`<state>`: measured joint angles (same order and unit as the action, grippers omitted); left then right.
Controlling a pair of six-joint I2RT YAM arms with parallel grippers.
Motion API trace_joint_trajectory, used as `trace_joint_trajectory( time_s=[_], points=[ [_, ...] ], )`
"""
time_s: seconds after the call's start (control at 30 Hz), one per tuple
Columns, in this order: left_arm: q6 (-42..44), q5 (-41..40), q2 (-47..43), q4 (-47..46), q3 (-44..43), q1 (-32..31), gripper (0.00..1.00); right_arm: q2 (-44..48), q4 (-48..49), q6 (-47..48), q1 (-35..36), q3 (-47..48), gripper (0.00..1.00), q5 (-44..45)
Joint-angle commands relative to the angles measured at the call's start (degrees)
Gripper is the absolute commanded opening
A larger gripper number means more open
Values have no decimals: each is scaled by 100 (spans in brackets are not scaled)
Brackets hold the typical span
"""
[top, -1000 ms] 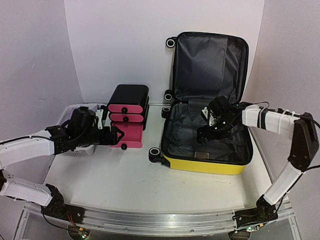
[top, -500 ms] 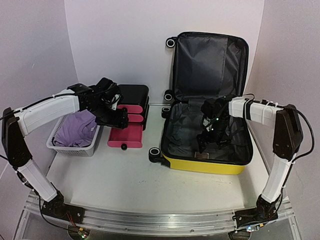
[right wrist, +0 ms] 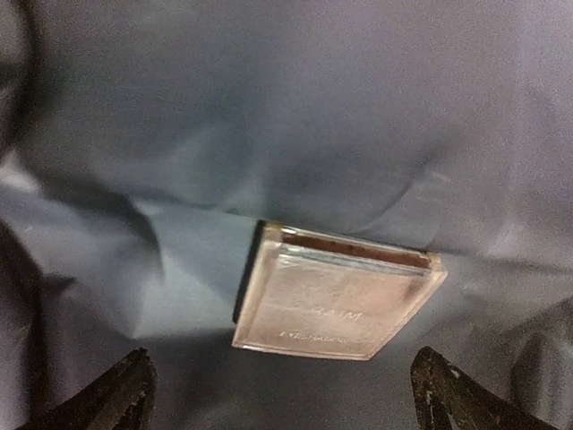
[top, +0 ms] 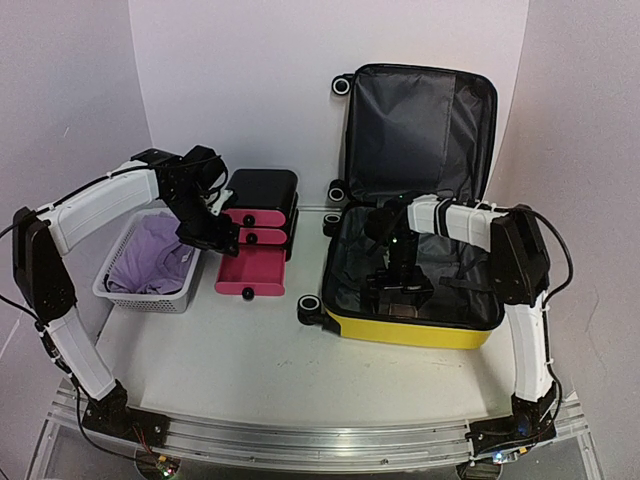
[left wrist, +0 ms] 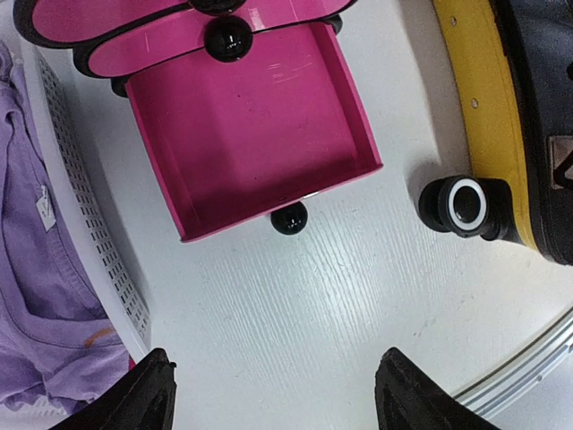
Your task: Open, take out, and arrange the luggage
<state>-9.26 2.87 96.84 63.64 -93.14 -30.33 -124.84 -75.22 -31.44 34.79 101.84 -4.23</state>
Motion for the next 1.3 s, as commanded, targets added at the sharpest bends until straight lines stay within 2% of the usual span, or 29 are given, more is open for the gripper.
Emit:
trace_joint_trajectory(
  time_s=[0.0, 0.2, 0.57, 0.67, 0.83, 1.07, 1.17, 1.27],
  points=[
    [629, 145, 6, 529, -244, -2, 77, -86, -655, -950, 26, 340, 98, 356],
    [647, 214, -215, 570, -38, 0, 77, -246, -710, -1573, 28, 285, 98, 829],
    [355, 144, -627, 581, 229, 0, 76, -657, 26, -1551, -94, 265, 98, 551],
    [323, 98, -690, 575, 277, 0, 76, -619, 131, -1562, -95, 202, 93, 579],
    [229, 142, -726, 575, 345, 1, 76, -356, 234, -1630, -95, -5, 75, 687],
    [10, 77, -800, 541, 407, -8, 76, 374, 577, -1422, -64, -556, 70, 616],
    [-162, 21, -847, 511, 380, -28, 75, 748, 739, -1167, -57, -751, 63, 564],
    [-357, -99, -951, 431, 411, -60, 75, 1099, 796, -875, -44, -738, 61, 611]
  ],
)
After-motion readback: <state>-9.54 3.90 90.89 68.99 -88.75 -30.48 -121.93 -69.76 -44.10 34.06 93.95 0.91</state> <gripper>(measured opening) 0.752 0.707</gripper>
